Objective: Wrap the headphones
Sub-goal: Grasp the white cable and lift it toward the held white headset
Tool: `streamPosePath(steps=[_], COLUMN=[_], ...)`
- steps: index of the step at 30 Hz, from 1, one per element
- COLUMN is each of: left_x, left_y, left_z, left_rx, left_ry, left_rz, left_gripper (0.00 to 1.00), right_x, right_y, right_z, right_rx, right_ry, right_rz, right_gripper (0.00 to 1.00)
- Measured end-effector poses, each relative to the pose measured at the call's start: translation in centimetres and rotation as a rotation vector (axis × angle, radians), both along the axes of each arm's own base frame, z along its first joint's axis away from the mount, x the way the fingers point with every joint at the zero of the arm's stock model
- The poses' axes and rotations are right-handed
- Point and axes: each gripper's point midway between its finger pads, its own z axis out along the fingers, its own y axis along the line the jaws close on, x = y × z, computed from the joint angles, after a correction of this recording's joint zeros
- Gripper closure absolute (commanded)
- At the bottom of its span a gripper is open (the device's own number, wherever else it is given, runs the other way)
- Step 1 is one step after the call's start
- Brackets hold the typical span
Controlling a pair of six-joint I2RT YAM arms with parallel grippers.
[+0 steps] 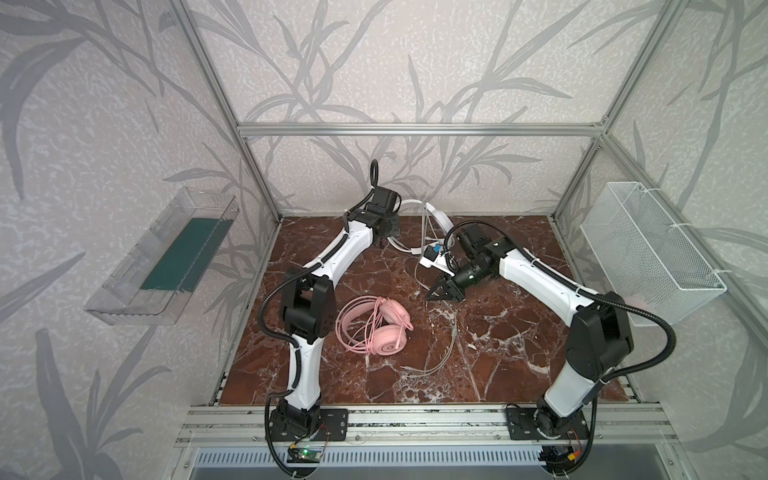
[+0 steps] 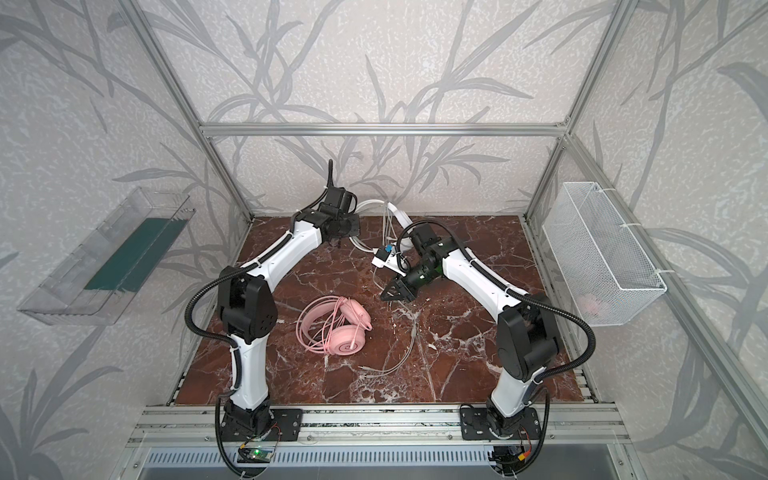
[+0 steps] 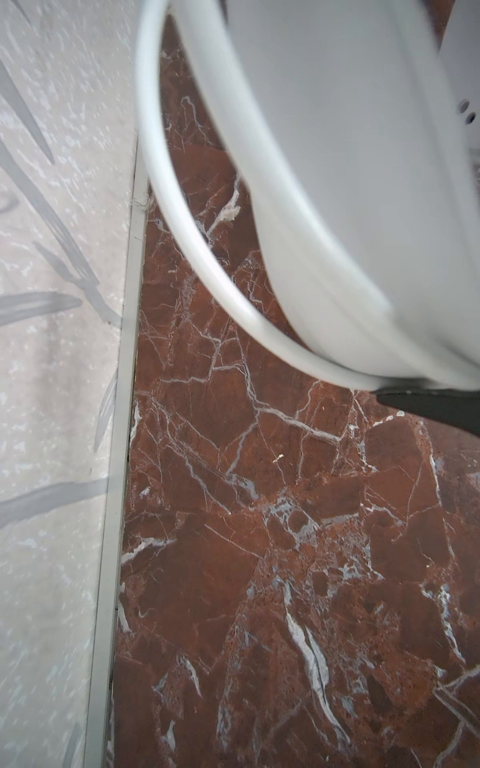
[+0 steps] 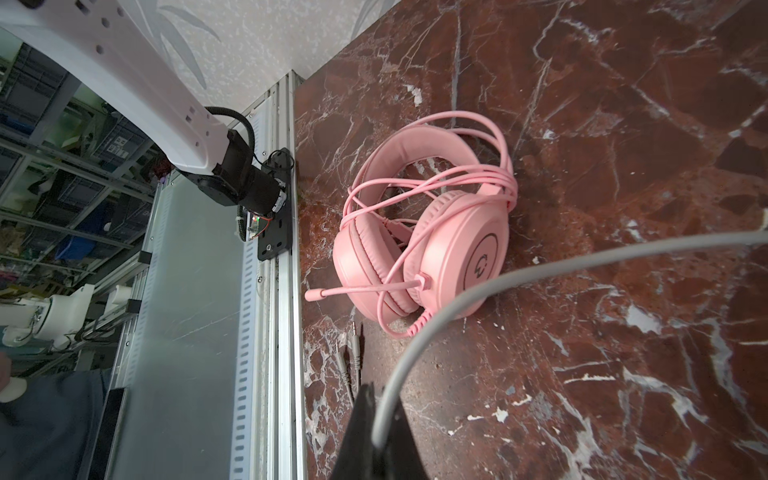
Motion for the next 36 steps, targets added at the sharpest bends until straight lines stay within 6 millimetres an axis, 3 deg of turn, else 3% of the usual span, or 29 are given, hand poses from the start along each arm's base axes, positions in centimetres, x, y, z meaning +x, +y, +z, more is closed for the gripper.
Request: streamPosePath(steps=[8, 18, 36], left_x=[0.1, -0.3, -1.6], left_y=[0.0, 0.4, -0.1], left_z=[-0.8, -2.7, -3.9], left_rx=[0.005, 0.075, 0.208], left_ry=[0.015, 0.062, 0.101], left_rz=[-0.001, -0.031, -0.222], left_gripper=[1.0, 1.0, 1.0], right_x=[-0.3, 1.0, 5.3], right_y=[0.7, 0.9, -2.5], right_z=[0.5, 3.2, 6.4], right_rx=[0.031, 0.066, 0.034], right_ry=[-0.006, -0.085, -0.233], right_rz=[0.019, 0.022, -0.068], right_gripper=[0.97, 0.98, 1.0])
